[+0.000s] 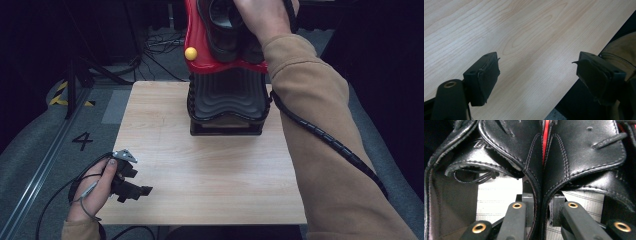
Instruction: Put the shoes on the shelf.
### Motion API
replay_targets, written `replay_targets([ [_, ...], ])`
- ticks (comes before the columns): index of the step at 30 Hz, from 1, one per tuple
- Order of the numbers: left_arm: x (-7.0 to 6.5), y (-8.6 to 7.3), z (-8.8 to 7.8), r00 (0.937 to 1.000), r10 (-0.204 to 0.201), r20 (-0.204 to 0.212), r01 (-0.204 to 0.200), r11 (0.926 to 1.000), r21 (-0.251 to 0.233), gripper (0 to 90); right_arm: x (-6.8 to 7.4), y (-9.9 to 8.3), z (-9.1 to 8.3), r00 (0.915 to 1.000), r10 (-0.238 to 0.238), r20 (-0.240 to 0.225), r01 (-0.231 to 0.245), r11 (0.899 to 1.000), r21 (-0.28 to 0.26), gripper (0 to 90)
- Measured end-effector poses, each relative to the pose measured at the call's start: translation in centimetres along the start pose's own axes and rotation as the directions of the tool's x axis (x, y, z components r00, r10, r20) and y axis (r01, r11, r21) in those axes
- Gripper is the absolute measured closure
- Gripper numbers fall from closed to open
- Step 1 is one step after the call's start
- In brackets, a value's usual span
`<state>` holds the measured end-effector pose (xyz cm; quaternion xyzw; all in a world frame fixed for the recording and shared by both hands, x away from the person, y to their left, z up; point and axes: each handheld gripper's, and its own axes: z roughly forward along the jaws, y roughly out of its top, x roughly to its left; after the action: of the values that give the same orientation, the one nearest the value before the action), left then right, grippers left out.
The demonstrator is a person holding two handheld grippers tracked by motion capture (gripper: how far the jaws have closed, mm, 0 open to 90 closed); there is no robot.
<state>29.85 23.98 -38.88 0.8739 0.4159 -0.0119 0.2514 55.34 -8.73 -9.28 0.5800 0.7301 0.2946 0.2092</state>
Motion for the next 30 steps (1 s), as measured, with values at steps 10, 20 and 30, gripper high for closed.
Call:
replay_targets([
  [10, 0.0, 0.0, -0.1, 1.0000, 0.001, -0.001, -0.001, 1.0000, -0.004, 19.5, -0.3, 0.0, 0.5, 0.9997, -0.020, -0.012, 0.020, 1.000, 0.002, 74.9],
  [20, -0.3, 0.2, 0.1, 1.0000, 0.009, -0.002, -0.009, 1.0000, 0.004, 19.1, -1.3, -0.4, -1.0, 0.9951, 0.043, -0.089, -0.045, 0.999, -0.023, 55.9],
  [30, -0.6, 0.4, 0.0, 0.9998, 0.016, -0.008, -0.016, 0.9999, 0.004, 19.1, -3.1, -3.0, -6.8, 0.9584, -0.140, -0.248, 0.126, 0.989, -0.075, 48.5],
])
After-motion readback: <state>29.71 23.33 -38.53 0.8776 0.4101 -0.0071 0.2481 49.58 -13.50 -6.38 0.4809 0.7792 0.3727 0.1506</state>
